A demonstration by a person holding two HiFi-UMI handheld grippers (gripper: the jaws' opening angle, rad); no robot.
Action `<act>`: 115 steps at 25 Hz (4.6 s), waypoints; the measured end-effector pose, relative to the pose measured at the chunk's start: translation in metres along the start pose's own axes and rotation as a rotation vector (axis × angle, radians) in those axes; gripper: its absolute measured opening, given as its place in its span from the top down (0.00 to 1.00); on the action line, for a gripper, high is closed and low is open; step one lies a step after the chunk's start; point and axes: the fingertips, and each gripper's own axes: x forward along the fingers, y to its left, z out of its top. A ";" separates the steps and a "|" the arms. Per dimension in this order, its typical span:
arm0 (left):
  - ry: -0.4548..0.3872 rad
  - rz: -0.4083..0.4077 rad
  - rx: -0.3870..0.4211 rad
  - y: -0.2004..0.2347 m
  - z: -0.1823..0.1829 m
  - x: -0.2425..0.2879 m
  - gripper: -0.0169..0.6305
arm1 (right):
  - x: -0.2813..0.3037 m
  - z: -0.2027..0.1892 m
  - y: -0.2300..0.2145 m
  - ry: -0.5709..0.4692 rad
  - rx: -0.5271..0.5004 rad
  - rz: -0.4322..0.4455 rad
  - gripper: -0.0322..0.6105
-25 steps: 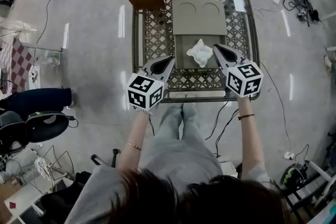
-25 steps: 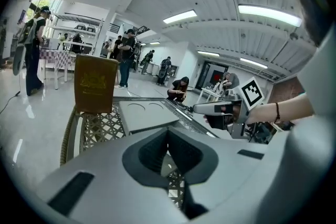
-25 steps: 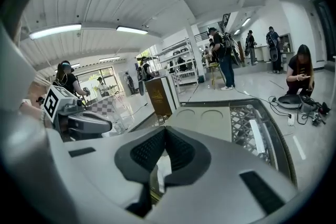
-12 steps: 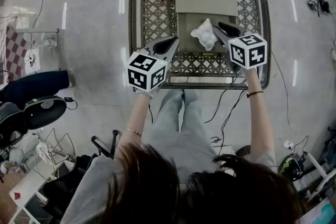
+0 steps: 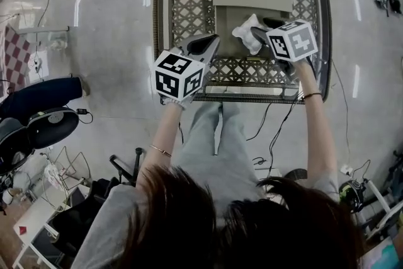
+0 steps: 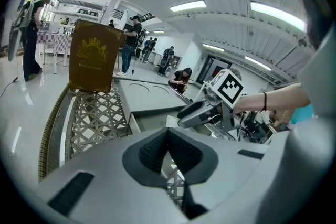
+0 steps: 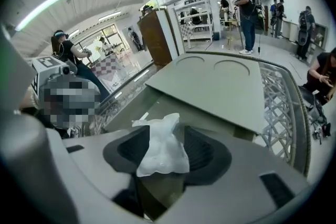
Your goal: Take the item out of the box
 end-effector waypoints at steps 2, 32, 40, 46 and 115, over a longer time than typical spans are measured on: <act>0.002 -0.003 -0.006 0.000 -0.001 0.000 0.95 | 0.005 -0.004 -0.001 0.051 -0.028 -0.010 0.62; -0.009 -0.019 -0.011 -0.008 0.004 -0.010 0.95 | 0.002 -0.013 0.007 0.114 0.087 -0.009 0.84; -0.035 -0.018 -0.001 -0.019 0.018 -0.030 0.95 | -0.034 0.002 0.025 0.028 0.102 -0.021 0.84; -0.074 0.002 0.014 -0.027 0.036 -0.048 0.95 | -0.068 0.014 0.041 -0.063 0.126 -0.019 0.84; -0.643 0.035 0.367 -0.113 0.250 -0.206 0.95 | -0.388 0.132 0.095 -1.086 -0.102 -0.241 0.84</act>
